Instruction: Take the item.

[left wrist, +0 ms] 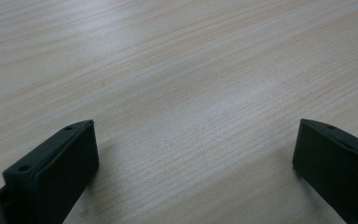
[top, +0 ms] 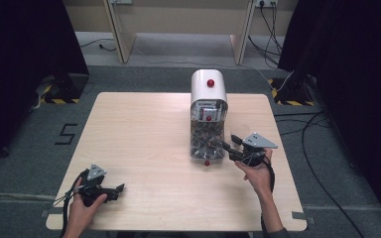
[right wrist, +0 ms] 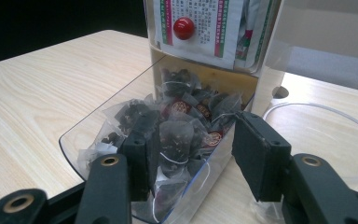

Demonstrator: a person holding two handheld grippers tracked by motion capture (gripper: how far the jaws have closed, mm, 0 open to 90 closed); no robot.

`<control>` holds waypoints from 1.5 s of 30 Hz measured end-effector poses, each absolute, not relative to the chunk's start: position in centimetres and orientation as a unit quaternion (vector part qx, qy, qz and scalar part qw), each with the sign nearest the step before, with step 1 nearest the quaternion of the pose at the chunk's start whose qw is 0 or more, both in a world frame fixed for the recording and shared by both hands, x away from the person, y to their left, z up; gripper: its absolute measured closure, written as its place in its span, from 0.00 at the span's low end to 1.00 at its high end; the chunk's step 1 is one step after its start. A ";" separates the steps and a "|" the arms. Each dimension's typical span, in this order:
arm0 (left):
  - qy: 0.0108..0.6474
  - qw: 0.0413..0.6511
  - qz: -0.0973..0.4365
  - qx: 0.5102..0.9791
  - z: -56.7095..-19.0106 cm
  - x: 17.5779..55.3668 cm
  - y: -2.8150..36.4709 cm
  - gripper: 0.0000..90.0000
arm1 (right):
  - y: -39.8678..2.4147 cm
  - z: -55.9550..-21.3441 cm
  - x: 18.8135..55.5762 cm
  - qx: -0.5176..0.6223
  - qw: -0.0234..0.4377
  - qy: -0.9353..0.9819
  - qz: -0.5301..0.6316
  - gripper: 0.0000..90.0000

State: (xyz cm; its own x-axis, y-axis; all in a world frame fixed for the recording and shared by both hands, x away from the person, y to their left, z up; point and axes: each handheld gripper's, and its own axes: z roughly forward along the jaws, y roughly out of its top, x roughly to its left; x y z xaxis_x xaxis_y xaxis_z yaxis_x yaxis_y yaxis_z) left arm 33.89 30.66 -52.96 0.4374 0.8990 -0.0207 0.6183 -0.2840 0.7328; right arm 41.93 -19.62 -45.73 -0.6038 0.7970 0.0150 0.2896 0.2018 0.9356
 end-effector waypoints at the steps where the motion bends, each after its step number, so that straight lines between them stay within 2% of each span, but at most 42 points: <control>1: 0.490 0.344 0.204 0.775 -53.0 33.9 30.7 0.00 | -19.6 -45.7 41.8 0.371 0.246 0.734 0.513 0.58; 33: 0.490 0.344 0.204 0.775 -53.0 33.9 30.7 0.00 | -19.7 -47.0 38.6 0.373 0.227 0.747 0.502 0.54; 45: 0.490 0.344 0.204 0.775 -53.0 33.9 30.7 0.00 | -19.9 -47.7 37.8 0.380 0.222 0.749 0.495 0.47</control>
State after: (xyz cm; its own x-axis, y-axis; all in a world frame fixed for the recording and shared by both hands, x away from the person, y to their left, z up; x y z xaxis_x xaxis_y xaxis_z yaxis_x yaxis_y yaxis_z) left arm 33.89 30.66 -52.96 0.4374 0.8990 -0.0209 0.6184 -0.2838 0.7328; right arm 37.76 -19.88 -47.65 -0.6129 0.7890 0.0430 0.3489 0.2214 0.9106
